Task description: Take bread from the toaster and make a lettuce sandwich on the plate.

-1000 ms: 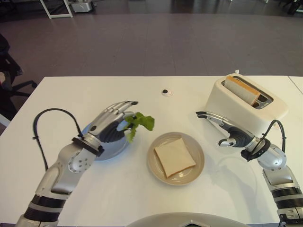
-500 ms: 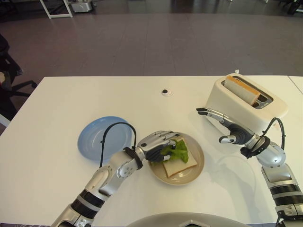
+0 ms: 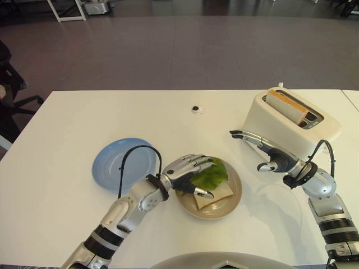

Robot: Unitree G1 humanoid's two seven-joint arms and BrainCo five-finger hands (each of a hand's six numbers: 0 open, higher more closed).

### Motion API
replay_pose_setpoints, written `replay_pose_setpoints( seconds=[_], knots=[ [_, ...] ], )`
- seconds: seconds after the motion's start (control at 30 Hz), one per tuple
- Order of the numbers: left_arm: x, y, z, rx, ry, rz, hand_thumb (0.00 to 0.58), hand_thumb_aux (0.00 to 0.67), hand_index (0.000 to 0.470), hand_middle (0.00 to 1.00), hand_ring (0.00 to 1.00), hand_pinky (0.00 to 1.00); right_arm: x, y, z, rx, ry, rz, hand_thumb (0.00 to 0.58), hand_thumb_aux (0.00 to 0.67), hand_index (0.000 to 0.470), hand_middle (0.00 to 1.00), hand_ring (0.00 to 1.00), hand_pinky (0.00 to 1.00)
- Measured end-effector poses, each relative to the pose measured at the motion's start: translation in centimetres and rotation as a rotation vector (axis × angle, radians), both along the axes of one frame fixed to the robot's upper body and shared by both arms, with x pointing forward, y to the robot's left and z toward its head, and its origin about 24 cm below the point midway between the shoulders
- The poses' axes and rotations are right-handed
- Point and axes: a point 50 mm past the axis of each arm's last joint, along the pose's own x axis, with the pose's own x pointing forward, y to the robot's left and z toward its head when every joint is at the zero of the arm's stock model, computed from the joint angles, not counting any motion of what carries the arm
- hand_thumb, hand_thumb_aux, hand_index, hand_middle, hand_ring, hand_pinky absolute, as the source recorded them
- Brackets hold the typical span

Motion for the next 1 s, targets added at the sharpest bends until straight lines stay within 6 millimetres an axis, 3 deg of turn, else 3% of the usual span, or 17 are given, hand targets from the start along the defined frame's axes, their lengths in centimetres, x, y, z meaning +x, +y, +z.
replay_pose_setpoints(
  seconds=[0.3,0.33,0.37,0.4,0.43,0.47,0.57,0.67,0.8,0.9,1.0],
  knots=[
    [-1.3,-0.6,-1.6,0.143,0.033,-0.051,0.0,0.0,0.0,0.0,0.0,0.0,0.0,0.1,0.0,0.003,-0.005,0.004,0.0,0.0,0.0,0.0,0.0,0.0],
    [-1.3,-0.6,-1.6,0.15,0.027,-0.055,0.066,0.039,0.028,0.0,0.0,0.0,0.0,0.1,0.0,0.006,-0.005,0.004,0.0,0.0,0.0,0.0,0.0,0.0],
    [-1.3,-0.7,-1.6,0.161,0.018,-0.058,0.307,0.21,0.147,0.0,0.0,0.0,0.0,0.1,0.0,0.007,-0.006,0.005,0.0,0.0,0.0,0.0,0.0,0.0],
    [-1.4,-0.7,-1.6,0.166,0.011,-0.06,0.415,0.313,0.219,0.0,0.0,0.0,0.0,0.1,0.0,0.008,-0.007,0.005,0.0,0.0,0.0,0.0,0.0,0.0],
    [-1.4,-0.8,-1.5,0.173,-0.001,-0.063,0.474,0.384,0.269,0.0,0.0,0.0,-0.1,0.2,0.0,0.01,-0.008,0.006,0.0,0.0,0.0,0.0,0.0,0.0],
    [-1.4,-0.8,-1.5,0.173,-0.011,-0.064,0.476,0.386,0.271,0.0,0.0,0.0,-0.1,0.2,0.0,0.011,-0.008,0.008,0.0,0.0,0.0,0.0,0.0,0.0],
    [-1.4,-1.0,-0.9,0.163,-0.068,-0.075,0.422,0.321,0.225,0.0,0.0,0.0,-0.1,0.3,-0.2,0.003,-0.003,0.012,0.0,0.0,0.0,0.0,0.0,0.0],
    [-1.5,-1.2,0.0,0.147,-0.12,-0.081,0.22,0.142,0.1,0.0,0.0,0.0,-0.1,0.2,-0.5,-0.002,0.006,0.007,0.0,0.0,0.0,0.0,0.0,0.0],
    [-2.2,-1.4,0.5,0.122,-0.127,-0.096,0.251,0.166,0.116,0.0,0.0,0.0,0.0,0.1,-0.5,-0.002,0.008,0.004,0.0,0.0,0.0,0.0,0.0,0.0],
    [-3.2,-1.5,-0.3,0.121,-0.075,-0.111,0.168,0.105,0.074,0.0,0.0,0.0,0.0,0.1,-0.5,-0.001,0.007,0.003,0.0,0.0,0.0,0.0,0.0,0.0],
    [-3.8,-1.6,-0.4,0.11,-0.061,-0.116,0.0,0.0,0.0,0.0,0.0,0.0,0.0,0.1,-0.5,0.001,0.005,0.002,0.0,0.0,0.0,0.0,0.0,0.0]
  ],
)
